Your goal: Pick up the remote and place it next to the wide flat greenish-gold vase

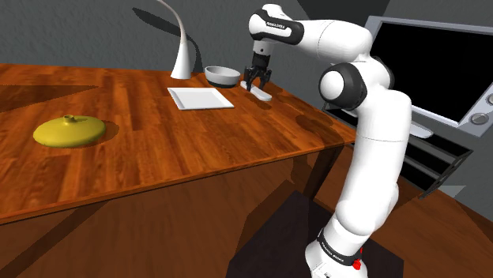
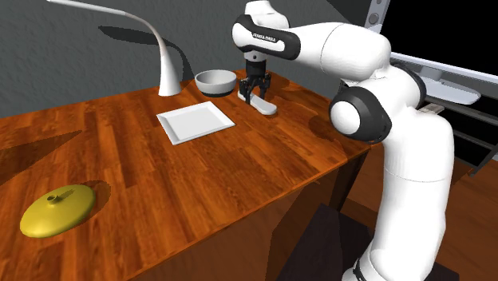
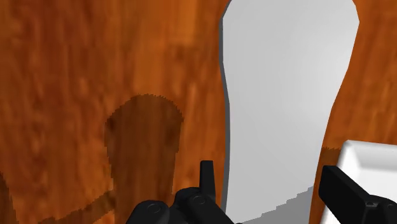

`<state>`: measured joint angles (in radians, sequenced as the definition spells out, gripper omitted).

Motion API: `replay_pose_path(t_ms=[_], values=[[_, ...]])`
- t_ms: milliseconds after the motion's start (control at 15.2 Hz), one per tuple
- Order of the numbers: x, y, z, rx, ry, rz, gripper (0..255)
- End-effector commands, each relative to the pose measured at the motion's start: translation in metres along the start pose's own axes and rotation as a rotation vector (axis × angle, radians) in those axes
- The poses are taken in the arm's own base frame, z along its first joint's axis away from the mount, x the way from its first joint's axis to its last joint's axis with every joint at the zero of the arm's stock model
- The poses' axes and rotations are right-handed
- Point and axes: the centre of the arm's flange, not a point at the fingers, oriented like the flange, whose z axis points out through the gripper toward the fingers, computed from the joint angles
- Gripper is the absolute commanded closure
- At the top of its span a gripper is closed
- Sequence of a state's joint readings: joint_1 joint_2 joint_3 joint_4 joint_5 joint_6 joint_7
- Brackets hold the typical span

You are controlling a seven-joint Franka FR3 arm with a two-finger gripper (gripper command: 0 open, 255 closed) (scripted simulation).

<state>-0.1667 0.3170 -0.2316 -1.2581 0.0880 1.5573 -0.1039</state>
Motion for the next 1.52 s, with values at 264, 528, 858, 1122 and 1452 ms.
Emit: replay_pose_path(t_ms=[264, 528, 858, 1122, 1452], values=[[-0.001, -0.001, -0.034, 0.000, 0.000, 0.000, 255], [-0.001, -0.002, -0.052, 0.000, 0.000, 0.000, 255], [-0.020, -0.065, -0.051, 0.000, 0.000, 0.000, 255], [-0.035, -0.116, -0.051, 0.000, 0.000, 0.000, 255], [-0.053, -0.179, -0.050, 0.000, 0.000, 0.000, 255]])
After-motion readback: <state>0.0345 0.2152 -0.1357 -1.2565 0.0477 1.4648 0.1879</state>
